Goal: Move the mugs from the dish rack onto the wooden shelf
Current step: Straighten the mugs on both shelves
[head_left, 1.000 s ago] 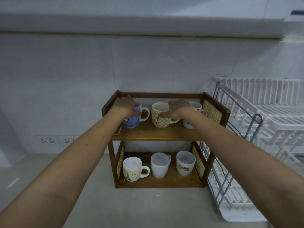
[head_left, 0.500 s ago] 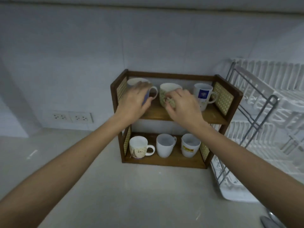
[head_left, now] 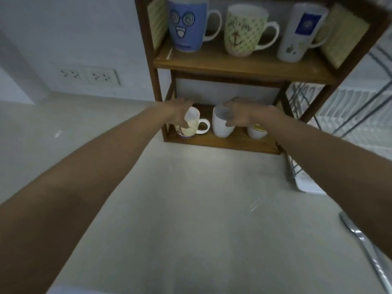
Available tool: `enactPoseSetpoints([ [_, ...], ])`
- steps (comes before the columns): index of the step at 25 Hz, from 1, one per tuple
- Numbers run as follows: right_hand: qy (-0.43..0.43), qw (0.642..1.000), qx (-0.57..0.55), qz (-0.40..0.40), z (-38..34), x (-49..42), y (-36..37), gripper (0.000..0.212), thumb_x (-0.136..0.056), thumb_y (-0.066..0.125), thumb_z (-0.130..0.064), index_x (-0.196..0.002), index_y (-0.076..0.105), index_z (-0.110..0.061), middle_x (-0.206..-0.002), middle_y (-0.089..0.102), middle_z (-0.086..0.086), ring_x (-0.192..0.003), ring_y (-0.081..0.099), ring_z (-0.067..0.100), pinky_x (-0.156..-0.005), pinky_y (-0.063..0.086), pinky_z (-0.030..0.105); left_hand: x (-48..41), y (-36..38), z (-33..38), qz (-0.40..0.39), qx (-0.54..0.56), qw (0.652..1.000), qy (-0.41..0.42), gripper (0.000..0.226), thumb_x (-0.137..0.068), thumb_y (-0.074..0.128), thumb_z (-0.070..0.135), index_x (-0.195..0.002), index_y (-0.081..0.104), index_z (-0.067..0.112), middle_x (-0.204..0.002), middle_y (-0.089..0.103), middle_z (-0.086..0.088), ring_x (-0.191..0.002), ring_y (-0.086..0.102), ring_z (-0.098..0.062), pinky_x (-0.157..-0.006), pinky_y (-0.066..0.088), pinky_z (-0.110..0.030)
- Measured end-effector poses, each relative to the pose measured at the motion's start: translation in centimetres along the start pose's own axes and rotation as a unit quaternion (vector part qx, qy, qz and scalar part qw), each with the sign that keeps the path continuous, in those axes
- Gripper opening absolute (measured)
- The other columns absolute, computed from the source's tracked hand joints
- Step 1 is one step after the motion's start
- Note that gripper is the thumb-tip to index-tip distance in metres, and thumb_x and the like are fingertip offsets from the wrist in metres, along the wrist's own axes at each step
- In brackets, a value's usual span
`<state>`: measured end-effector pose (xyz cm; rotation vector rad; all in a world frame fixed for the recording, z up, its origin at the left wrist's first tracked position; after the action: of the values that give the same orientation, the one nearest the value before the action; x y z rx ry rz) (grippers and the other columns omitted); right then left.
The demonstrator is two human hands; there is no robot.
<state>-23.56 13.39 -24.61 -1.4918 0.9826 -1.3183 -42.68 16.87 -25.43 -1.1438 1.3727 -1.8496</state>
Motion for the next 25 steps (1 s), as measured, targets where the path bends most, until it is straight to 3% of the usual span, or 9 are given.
enactPoseSetpoints([
  [3, 0.000, 1.000, 0.013, -0.010, 0.7, -3.2, 0.4, 0.095, -0.078, 0.072, -0.034, -0.150, 0.011, -0.030, -0.157, 0.020, 0.009, -0.136, 0.028, 0.038, -0.105, 0.035, 0.048, -2.2, 1.8, -0.7, -0.035, -0.055, 0.997, -0.033, 0.095, -0.082, 0.071, 0.039, -0.153, 0.011, 0.018, -0.157, 0.024, -0.013, -0.138, 0.034, -0.034, -0.107, 0.038, -0.045],
  [6, -0.002, 0.992, 0.093, -0.088, 1.3, -4.9, 1.8, 0.112, -0.073, 0.079, -0.032, -0.148, -0.004, -0.040, -0.161, 0.002, 0.005, -0.140, 0.019, 0.041, -0.107, 0.032, 0.054, -3.4, 3.0, -0.6, -0.025, -0.053, 0.998, -0.016, 0.091, -0.084, 0.068, 0.043, -0.153, 0.014, 0.017, -0.154, 0.029, -0.012, -0.136, 0.038, -0.033, -0.106, 0.039, -0.043],
  [10, -0.014, 0.995, 0.074, -0.068, 2.4, -5.7, 2.7, 0.100, -0.077, 0.075, -0.029, -0.148, 0.005, -0.040, -0.154, 0.021, 0.011, -0.133, 0.033, 0.039, -0.102, 0.039, 0.051, -4.1, 4.0, -0.6, 0.010, -0.038, 0.999, 0.001, 0.083, -0.086, 0.067, 0.035, -0.152, 0.019, 0.018, -0.153, 0.031, -0.013, -0.134, 0.040, -0.034, -0.106, 0.041, -0.043],
  [13, -0.005, 0.997, 0.069, -0.030, 2.5, -6.1, 2.4, 0.098, -0.071, 0.077, -0.045, -0.147, 0.015, -0.039, -0.142, 0.036, 0.015, -0.122, 0.044, 0.039, -0.093, 0.046, 0.046, -4.6, 4.0, -0.6, 0.019, -0.036, 0.999, -0.002, 0.081, -0.084, 0.070, 0.035, -0.149, 0.024, 0.018, -0.151, 0.033, -0.016, -0.133, 0.041, -0.036, -0.104, 0.042, -0.045],
  [18, 0.045, 0.999, 0.017, 0.009, 2.3, -7.0, 2.9, 0.102, -0.064, 0.072, -0.065, -0.145, 0.024, -0.027, -0.138, 0.042, 0.017, -0.118, 0.047, 0.036, -0.081, 0.041, 0.038, -6.0, 3.9, -0.6, 0.026, -0.073, 0.997, -0.023, 0.082, -0.084, 0.071, 0.029, -0.149, 0.024, 0.018, -0.149, 0.032, -0.018, -0.131, 0.043, -0.039, -0.104, 0.043, -0.049],
  [22, 0.047, 0.999, -0.003, -0.025, 2.7, -7.6, 2.7, 0.103, -0.062, 0.079, -0.053, -0.144, 0.020, -0.033, -0.137, 0.042, 0.015, -0.117, 0.046, 0.036, -0.081, 0.044, 0.040, -7.1, 3.9, -1.0, 0.025, -0.058, 0.997, -0.051, 0.089, -0.086, 0.068, 0.030, -0.154, 0.011, 0.022, -0.155, 0.019, -0.020, -0.134, 0.037, -0.045, -0.104, 0.042, -0.053],
  [25, 0.010, 0.997, -0.003, -0.071, 3.1, -7.3, 2.2, 0.099, -0.062, 0.083, -0.023, -0.137, 0.021, -0.043, -0.129, 0.043, 0.010, -0.110, 0.047, 0.036, -0.082, 0.050, 0.048, -7.5, 3.8, -1.0, 0.027, -0.055, 0.996, -0.066, 0.091, -0.087, 0.067, 0.032, -0.154, 0.007, 0.022, -0.156, 0.015, -0.020, -0.135, 0.036, -0.045, -0.104, 0.042, -0.053],
])
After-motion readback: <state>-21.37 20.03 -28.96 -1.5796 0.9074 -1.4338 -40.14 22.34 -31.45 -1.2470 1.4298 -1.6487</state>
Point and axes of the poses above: each hand's wrist, its own x-axis away from the middle knuckle, its own y-axis out of the palm, z = x × y, the point moved 3 cm from there along -x, towards the middle knuckle
